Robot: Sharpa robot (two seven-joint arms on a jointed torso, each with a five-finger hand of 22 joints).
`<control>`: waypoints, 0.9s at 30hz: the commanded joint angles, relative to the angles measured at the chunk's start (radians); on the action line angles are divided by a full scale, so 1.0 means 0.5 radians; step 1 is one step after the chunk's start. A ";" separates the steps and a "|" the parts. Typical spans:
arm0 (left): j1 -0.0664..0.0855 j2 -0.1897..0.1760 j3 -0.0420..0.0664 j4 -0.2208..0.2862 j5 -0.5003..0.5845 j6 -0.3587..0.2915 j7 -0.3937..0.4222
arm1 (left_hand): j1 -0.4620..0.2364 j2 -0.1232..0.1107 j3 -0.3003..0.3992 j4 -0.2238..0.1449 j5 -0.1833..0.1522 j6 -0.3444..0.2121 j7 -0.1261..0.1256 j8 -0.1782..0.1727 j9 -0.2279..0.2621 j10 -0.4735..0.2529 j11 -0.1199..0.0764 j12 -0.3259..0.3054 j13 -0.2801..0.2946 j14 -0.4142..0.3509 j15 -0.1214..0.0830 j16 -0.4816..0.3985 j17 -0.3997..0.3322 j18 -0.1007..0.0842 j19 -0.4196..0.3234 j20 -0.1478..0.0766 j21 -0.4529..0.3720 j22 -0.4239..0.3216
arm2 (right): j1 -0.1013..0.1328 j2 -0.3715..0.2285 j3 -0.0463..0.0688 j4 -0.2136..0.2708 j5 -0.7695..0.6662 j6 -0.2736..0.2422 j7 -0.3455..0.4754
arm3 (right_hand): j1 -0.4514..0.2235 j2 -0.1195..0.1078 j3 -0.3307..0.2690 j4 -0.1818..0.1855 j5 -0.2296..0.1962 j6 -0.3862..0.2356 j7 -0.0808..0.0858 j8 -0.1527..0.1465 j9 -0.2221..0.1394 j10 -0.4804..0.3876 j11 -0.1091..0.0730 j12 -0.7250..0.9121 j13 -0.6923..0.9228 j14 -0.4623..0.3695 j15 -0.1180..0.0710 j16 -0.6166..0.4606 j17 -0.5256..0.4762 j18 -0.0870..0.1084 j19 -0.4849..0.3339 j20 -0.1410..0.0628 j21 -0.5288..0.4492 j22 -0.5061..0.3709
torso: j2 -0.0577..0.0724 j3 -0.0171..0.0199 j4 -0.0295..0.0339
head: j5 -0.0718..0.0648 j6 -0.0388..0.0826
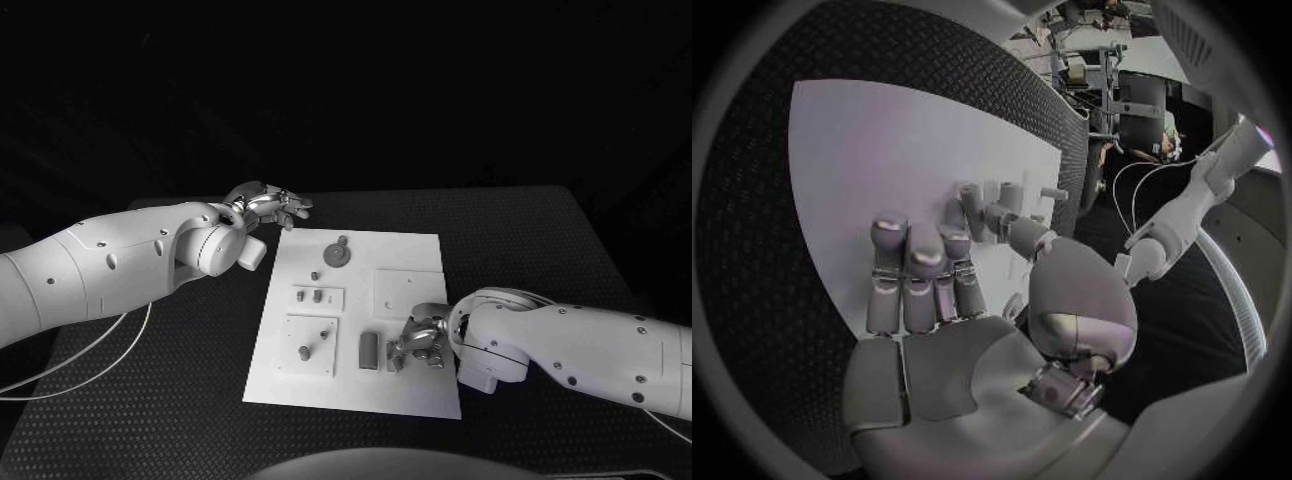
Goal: Assemble the parts on the task board
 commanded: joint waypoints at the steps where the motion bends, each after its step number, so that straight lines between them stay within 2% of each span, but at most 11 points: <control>1: 0.003 0.001 0.001 0.003 -0.009 -0.005 0.012 | -0.016 -0.007 -0.004 0.004 -0.006 -0.017 0.001 0.012 -0.002 -0.006 0.006 0.000 0.003 0.012 0.001 -0.009 0.003 -0.018 0.000 -0.088 -0.007 0.009 | -0.003 0.007 0.001 0.018 -0.014 0.077 0.044 | -0.018 -0.005 -0.021 0.005 -0.017 0.017 -0.006 0.013 -0.001 -0.001 -0.017 -0.001 0.003 0.001 -0.017 -0.006 0.003 0.091 0.001 -0.006 0.010 -0.002 | 0.000 -0.0001 0.001 | 0.003 -0.002; 14: 0.003 0.002 0.001 0.002 -0.010 -0.004 0.010 | -0.016 -0.007 -0.004 0.005 -0.007 -0.017 0.001 0.013 -0.002 -0.006 0.006 0.000 0.003 0.012 0.001 -0.010 0.004 -0.018 0.000 -0.088 -0.007 0.009 | -0.003 0.010 0.001 0.027 -0.026 0.066 0.077 | -0.061 -0.021 -0.038 0.060 -0.062 0.026 -0.011 0.020 -0.009 0.000 -0.023 -0.002 0.005 -0.001 -0.022 -0.006 0.006 0.091 -0.003 -0.007 0.011 -0.006 | 0.000 0.0008 0.000 | 0.005 -0.003; 27: 0.003 0.002 0.001 0.000 -0.010 -0.003 0.009 | -0.017 -0.007 -0.004 0.005 -0.007 -0.018 0.001 0.013 -0.003 -0.006 0.006 0.000 0.003 0.012 0.001 -0.010 0.004 -0.018 0.000 -0.088 -0.008 0.010 | -0.003 0.001 0.001 0.029 -0.030 0.079 0.092 | -0.121 -0.093 -0.047 0.148 -0.084 0.029 -0.015 0.028 -0.017 0.001 -0.027 -0.003 0.008 -0.002 -0.027 -0.007 0.009 0.091 -0.002 -0.013 0.014 -0.012 | 0.000 0.0007 -0.001 | 0.011 -0.005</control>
